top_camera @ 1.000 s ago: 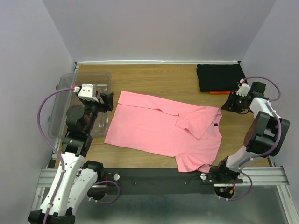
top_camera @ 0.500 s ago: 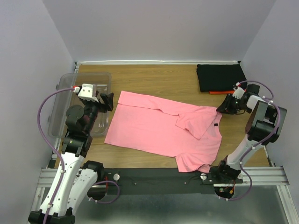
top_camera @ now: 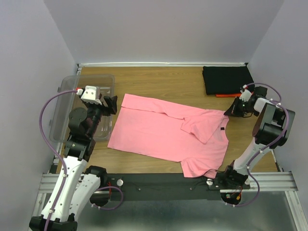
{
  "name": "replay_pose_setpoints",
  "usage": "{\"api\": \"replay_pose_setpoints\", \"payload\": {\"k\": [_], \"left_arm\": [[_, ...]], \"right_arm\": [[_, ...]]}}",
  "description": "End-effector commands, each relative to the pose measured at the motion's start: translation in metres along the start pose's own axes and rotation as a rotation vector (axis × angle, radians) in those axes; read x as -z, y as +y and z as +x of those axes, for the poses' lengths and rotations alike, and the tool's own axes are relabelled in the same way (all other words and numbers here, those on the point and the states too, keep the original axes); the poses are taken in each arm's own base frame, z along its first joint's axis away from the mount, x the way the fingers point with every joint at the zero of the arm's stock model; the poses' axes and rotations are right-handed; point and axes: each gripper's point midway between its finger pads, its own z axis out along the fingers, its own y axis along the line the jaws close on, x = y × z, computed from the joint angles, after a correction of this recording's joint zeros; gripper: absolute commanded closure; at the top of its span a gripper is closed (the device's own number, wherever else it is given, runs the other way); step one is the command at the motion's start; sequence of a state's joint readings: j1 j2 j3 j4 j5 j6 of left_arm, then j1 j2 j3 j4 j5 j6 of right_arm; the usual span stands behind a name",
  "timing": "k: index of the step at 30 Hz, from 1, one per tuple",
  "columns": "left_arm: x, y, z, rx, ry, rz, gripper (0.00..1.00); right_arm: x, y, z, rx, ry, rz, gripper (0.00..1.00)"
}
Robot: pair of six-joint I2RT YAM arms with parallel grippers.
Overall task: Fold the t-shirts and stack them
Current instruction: Fold the tshirt
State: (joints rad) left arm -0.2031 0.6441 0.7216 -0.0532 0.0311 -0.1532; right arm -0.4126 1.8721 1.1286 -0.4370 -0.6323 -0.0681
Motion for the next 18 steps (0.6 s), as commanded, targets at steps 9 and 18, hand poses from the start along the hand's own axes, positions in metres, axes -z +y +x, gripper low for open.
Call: {"api": "replay_pose_setpoints", "payload": {"k": [9,18], "left_arm": [[0.0,-0.001,0.002,-0.008,-0.004,0.01,0.22],[-0.001,0.0,0.003,-0.008,0.001,0.008,0.22]], "right_arm": [[0.02,-0.031,-0.013,0.063,-0.052,0.208,0.99],[0.034,-0.022,-0.021,0.12,-0.084,0.206,0.89]]}}
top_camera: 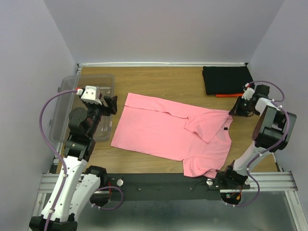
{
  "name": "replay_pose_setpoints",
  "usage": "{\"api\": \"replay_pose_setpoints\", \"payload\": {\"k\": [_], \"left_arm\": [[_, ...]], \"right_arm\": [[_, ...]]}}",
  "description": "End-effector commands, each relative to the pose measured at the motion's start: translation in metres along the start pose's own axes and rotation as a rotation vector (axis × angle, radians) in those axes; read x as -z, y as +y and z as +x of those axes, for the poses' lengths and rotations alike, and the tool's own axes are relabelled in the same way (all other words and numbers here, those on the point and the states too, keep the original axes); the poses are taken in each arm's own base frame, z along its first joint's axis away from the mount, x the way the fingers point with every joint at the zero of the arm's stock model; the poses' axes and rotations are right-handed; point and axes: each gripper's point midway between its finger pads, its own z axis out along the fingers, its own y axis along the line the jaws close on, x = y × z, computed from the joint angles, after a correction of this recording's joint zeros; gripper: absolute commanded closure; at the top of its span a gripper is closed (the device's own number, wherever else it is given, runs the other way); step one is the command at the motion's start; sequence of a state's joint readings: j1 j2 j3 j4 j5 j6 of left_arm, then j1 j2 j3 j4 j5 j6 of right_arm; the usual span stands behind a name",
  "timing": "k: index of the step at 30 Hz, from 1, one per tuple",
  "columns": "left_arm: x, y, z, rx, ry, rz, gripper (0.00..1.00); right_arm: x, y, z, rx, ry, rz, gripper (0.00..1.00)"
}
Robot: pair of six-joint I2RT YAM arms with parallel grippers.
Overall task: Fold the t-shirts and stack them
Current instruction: Fold the tshirt
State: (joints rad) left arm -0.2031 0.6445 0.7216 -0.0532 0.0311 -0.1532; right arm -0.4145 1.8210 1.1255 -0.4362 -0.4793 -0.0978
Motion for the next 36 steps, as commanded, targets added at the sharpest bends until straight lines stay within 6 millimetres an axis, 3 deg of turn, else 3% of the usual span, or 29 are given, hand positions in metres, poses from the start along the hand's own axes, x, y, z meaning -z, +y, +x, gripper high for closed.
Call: {"api": "replay_pose_setpoints", "payload": {"k": [1,2,3,4,7,16,23,25,36], "left_arm": [[-0.001,0.0,0.004,-0.009,0.003,0.006,0.22],[-0.001,0.001,0.004,-0.009,0.003,0.005,0.22],[-0.001,0.0,0.003,-0.008,0.0,0.007,0.22],[-0.001,0.0,0.003,-0.008,0.0,0.007,0.22],[-0.002,-0.001,0.003,-0.008,0.002,0.014,0.22],[0.0,0.0,0.002,-0.009,-0.003,0.008,0.22],[0.0,0.0,0.001,-0.009,-0.006,0.009,0.22],[0.0,0.0,0.001,-0.009,-0.004,0.009,0.22],[0.001,0.0,0.0,-0.008,-0.009,0.006,0.22]], "right_arm": [[0.022,-0.007,-0.014,0.074,-0.067,0.061,0.81],[0.031,-0.006,-0.018,0.104,-0.09,0.073,0.7],[0.034,-0.005,-0.02,0.118,-0.098,0.074,0.7],[0.035,-0.005,-0.02,0.124,-0.102,0.075,0.58],[0.029,-0.001,-0.02,0.127,-0.09,0.029,0.45],[-0.004,-0.004,-0.016,0.089,-0.019,-0.062,0.41],[-0.014,-0.007,0.005,0.073,0.041,-0.078,0.46],[-0.017,-0.007,0.011,0.062,0.058,-0.087,0.54],[-0.013,0.0,0.002,0.08,0.045,-0.12,0.8]]}}
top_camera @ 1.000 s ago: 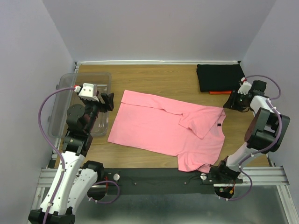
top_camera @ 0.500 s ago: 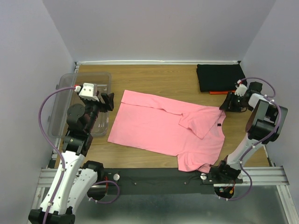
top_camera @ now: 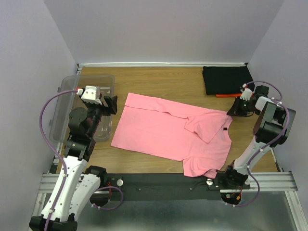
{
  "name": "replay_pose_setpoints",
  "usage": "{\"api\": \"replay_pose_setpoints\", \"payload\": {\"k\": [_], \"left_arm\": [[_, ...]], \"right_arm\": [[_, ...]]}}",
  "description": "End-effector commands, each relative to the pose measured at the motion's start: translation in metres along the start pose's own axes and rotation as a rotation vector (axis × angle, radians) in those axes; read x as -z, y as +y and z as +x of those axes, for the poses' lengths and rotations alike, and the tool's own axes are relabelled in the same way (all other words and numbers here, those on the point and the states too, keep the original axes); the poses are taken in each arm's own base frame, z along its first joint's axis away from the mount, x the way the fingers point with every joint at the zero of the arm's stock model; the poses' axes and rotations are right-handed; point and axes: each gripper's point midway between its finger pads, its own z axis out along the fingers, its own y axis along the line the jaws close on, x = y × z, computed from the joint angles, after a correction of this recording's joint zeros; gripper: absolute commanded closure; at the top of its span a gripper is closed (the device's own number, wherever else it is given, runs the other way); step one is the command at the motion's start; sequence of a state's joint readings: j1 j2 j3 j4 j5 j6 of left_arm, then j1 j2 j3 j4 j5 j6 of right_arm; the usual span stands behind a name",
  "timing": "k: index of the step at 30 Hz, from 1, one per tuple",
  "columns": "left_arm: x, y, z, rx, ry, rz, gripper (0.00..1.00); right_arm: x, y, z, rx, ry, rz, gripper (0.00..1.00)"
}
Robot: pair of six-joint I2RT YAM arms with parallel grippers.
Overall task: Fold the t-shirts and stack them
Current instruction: Fold the tshirt
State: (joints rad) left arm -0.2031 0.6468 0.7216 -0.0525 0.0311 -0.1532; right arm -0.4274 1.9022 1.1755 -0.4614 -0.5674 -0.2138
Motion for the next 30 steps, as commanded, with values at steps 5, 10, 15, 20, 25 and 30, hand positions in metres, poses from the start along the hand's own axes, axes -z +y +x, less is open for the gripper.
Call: {"api": "replay_pose_setpoints", "payload": {"k": [5,10,15,20,25,30], "left_arm": [[0.001,0.0,0.001,-0.009,-0.008,0.004,0.22],[0.0,0.001,0.002,-0.009,-0.003,0.004,0.22],[-0.002,0.001,0.004,-0.009,0.006,0.003,0.22],[-0.003,0.002,0.005,-0.01,0.01,-0.001,0.22],[-0.004,0.002,0.008,-0.01,0.019,-0.003,0.22],[-0.005,0.003,0.009,-0.01,0.022,-0.005,0.22]], "right_arm": [[0.002,0.002,-0.003,0.022,0.004,-0.034,0.95],[0.014,0.001,-0.02,0.066,-0.039,-0.003,0.99],[0.022,-0.003,-0.036,0.097,-0.072,0.038,0.99],[0.023,-0.007,-0.045,0.105,-0.085,0.057,0.99],[0.021,-0.012,-0.052,0.101,-0.09,0.071,0.99],[0.019,-0.018,-0.061,0.102,-0.098,0.087,0.97]]}}
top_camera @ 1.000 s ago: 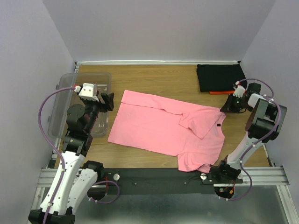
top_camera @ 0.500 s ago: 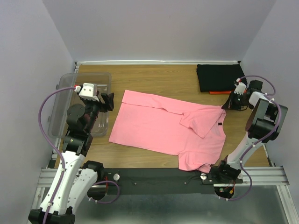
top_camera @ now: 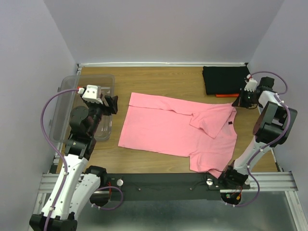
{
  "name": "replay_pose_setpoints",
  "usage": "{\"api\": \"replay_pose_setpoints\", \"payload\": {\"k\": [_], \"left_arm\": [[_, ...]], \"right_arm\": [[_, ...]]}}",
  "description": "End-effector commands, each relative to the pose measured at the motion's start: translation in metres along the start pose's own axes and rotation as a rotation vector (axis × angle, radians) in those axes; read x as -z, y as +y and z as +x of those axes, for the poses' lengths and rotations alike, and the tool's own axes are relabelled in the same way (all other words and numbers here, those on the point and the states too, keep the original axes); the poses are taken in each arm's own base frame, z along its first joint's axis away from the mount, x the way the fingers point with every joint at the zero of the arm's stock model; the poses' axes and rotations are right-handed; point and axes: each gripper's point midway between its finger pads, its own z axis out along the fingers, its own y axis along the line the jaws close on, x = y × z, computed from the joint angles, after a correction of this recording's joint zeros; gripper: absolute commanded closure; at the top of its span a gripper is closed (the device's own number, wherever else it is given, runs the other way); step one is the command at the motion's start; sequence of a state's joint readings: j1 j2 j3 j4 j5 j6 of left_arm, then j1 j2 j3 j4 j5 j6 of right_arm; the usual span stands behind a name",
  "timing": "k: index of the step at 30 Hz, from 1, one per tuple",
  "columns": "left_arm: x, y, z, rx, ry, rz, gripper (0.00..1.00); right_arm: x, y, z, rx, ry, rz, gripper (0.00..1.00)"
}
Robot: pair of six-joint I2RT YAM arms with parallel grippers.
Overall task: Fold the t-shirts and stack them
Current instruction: Fold the tshirt
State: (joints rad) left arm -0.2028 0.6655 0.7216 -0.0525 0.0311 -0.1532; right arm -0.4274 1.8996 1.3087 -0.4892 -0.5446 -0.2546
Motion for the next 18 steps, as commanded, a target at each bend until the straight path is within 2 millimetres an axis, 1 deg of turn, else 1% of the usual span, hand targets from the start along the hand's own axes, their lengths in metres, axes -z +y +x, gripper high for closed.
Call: {"api": "replay_pose_setpoints", "payload": {"k": [1,12,16,18], "left_arm": [[-0.001,0.002,0.004,-0.01,0.004,-0.001,0.22],[-0.004,0.002,0.008,-0.008,0.019,0.0,0.22],[-0.006,0.001,0.011,-0.006,0.03,0.002,0.22],[-0.008,0.001,0.014,-0.006,0.038,0.003,0.22]], "right_arm": [[-0.002,-0.016,-0.009,0.005,-0.008,0.047,0.97],[-0.009,-0.031,-0.023,0.01,-0.014,0.094,0.95],[-0.01,-0.043,-0.029,0.005,-0.016,0.144,0.95],[-0.009,-0.046,-0.032,0.003,-0.02,0.158,0.93]]}}
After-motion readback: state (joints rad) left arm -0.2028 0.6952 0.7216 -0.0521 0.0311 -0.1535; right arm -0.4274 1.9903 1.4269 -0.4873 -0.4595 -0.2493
